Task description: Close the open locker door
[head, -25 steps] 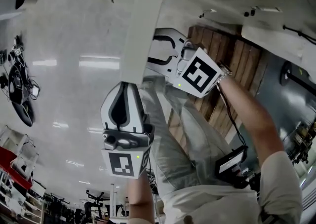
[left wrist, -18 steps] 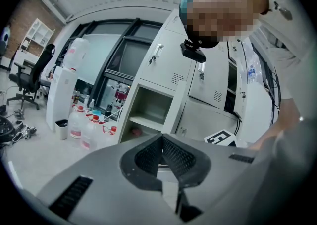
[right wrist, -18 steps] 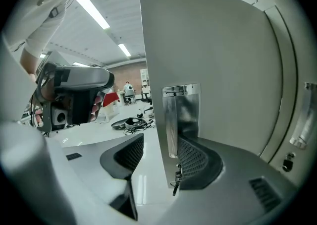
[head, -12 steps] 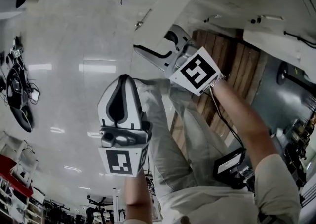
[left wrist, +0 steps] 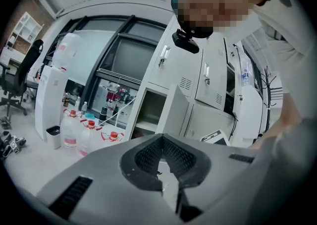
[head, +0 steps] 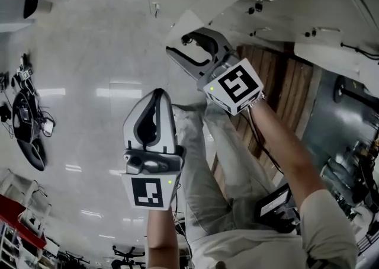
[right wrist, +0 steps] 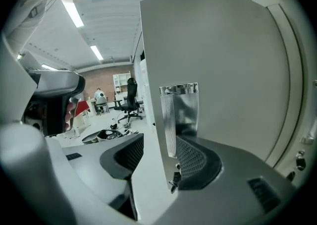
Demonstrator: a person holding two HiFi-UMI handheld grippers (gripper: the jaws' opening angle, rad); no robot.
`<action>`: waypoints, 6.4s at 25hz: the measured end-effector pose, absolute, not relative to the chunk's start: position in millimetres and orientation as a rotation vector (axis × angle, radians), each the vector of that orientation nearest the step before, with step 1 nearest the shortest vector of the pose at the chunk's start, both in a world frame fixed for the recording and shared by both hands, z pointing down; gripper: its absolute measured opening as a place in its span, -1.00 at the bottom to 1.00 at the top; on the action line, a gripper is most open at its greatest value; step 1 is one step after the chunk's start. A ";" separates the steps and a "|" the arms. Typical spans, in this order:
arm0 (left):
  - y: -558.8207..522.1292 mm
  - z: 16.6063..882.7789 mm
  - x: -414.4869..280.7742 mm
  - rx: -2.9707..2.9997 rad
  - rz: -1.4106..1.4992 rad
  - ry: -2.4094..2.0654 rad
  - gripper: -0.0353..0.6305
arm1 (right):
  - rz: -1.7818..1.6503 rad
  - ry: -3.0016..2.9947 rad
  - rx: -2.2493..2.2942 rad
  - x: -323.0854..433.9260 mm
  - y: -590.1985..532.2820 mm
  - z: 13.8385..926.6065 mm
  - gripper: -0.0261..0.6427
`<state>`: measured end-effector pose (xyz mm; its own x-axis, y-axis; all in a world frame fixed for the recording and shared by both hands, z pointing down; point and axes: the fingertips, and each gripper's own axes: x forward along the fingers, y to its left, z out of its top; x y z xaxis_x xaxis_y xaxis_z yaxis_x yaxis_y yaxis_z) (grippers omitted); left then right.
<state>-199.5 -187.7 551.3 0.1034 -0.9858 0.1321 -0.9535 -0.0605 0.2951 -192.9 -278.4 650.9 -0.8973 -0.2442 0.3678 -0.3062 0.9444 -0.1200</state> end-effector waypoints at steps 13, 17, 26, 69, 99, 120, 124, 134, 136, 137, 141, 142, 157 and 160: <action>-201.9 561.5 -228.6 2.036 -0.178 -1.933 -0.87 | 0.234 -2.756 0.527 -231.5 -303.0 652.9 -0.26; -214.3 558.6 -242.3 2.063 -0.159 -1.928 -0.87 | 0.233 -2.748 0.629 -245.8 -316.7 653.3 -0.26; -234.7 560.0 -278.1 2.018 -0.161 -1.972 -0.87 | 0.296 -2.722 0.842 -269.8 -353.8 652.5 -0.26; -288.2 585.0 -332.0 1.908 -0.137 -2.033 -0.87 | 0.323 -2.629 1.242 -296.7 -452.5 655.2 -0.24; -157.1 546.1 -284.7 1.819 -0.103 -2.123 -0.87 | 0.368 -2.861 0.455 -257.5 -260.2 579.7 -0.84; -10.2 371.9 -330.3 1.605 -0.282 -2.415 -0.87 | 0.289 -2.947 0.000 -210.8 -163.6 358.1 -0.84; 6.3 339.9 -315.4 1.608 -0.315 -2.428 -0.87 | 0.210 -2.943 -0.022 -190.2 -145.5 328.5 -0.84; 66.9 284.4 -295.2 1.523 -0.267 -2.585 -0.87 | 0.237 -3.039 -0.241 -187.4 -70.1 260.8 -0.84; 79.4 276.2 -295.5 1.484 -0.289 -2.626 -0.87 | 0.186 -3.063 -0.280 -190.4 -61.2 247.3 -0.84; 85.3 269.9 -294.7 1.469 -0.299 -2.645 -0.87 | 0.170 -3.075 -0.297 -192.0 -57.7 241.0 -0.84; 102.1 239.0 -286.3 1.437 -0.294 -2.708 -0.87 | 0.166 -3.117 -0.344 -194.7 -48.5 216.6 -0.84; 105.3 234.7 -283.2 1.440 -0.291 -2.717 -0.87 | 0.191 -3.122 -0.355 -193.9 -47.4 211.1 -0.84; 106.1 201.7 -266.7 1.487 -0.254 -2.795 -0.87 | 0.237 -3.158 -0.400 -180.0 -29.6 192.5 -0.84; 107.0 202.3 -263.2 1.487 -0.251 -2.787 -0.87 | 0.238 -3.149 -0.405 -178.8 -27.7 196.5 -0.84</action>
<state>-263.2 107.0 202.3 -0.5596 -0.8229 -0.0984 -0.8273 0.5474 0.1264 -178.8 -27.7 196.5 -0.9668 0.2482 -0.0610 0.2546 0.9565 -0.1425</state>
